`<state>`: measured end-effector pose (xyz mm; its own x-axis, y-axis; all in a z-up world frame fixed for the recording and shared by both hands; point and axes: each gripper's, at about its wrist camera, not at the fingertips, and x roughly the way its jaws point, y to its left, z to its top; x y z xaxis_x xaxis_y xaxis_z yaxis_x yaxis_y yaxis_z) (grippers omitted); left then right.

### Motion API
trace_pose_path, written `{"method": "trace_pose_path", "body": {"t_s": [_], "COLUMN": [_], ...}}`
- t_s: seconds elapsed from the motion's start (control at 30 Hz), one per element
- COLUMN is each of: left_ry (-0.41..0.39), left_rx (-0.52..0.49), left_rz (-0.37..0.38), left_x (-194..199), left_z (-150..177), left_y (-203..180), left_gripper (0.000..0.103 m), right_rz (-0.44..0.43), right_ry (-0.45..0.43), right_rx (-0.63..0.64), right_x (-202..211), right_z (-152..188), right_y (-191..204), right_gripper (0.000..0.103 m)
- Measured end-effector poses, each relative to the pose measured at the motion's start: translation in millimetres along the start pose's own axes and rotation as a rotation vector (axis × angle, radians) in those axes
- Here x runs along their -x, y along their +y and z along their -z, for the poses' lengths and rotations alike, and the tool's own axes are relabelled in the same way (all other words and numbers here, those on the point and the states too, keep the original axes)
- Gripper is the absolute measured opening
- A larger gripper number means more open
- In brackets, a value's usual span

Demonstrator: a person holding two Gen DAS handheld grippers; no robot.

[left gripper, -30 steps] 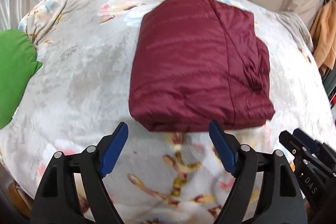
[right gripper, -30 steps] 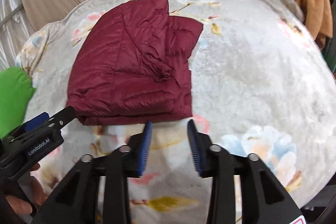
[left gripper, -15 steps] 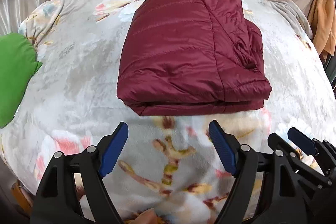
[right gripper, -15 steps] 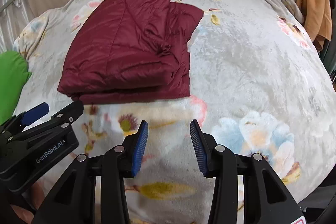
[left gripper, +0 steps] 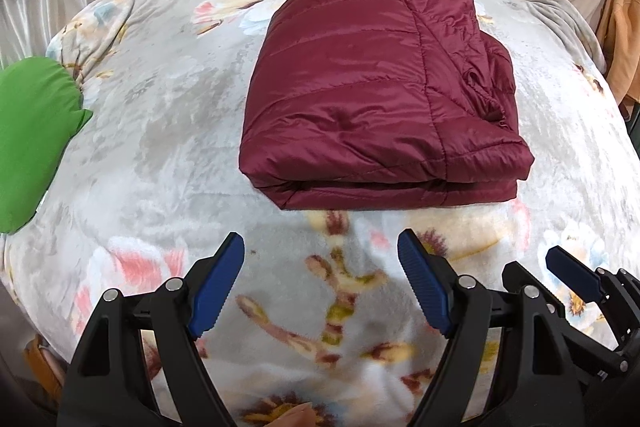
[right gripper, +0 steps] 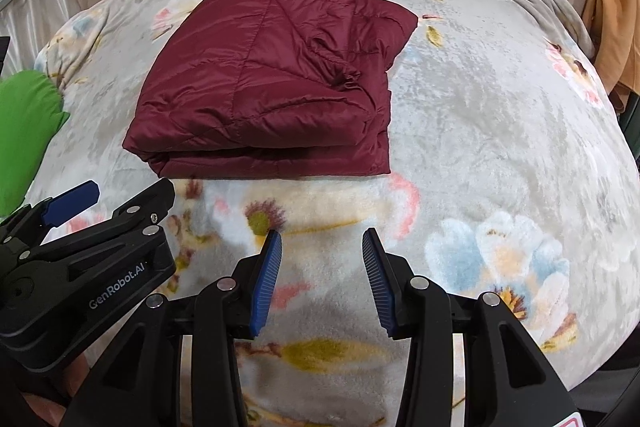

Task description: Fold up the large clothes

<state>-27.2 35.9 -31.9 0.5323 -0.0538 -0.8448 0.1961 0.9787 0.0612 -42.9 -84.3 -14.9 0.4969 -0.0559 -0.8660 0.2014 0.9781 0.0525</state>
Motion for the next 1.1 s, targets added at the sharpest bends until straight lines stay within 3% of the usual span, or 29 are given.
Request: {"method": "trace_pose_path", "body": {"t_s": [0.47,0.77,1.1], "left_ry": [-0.004,0.007,0.012], "left_rx": [-0.003,0.036,-0.001], "left_rz": [0.007,-0.031,-0.022], "left_x": [-0.2,-3.1,-5.9], "left_z": [0.5,-1.3,0.2], "left_y": [0.4,6.6,-4.2], "left_gripper": [0.073,0.074,0.073], "right_rz": [0.005,0.033,0.028], "right_ry": [-0.002,-0.018,-0.026], "right_rx": [0.011,-0.02,-0.006], "right_x": [-0.3,1.0,1.0], "right_z": [1.2,-0.9,-4.1], "right_y": [6.7,-0.6,4.1], "right_gripper": [0.042,0.042,0.042]}}
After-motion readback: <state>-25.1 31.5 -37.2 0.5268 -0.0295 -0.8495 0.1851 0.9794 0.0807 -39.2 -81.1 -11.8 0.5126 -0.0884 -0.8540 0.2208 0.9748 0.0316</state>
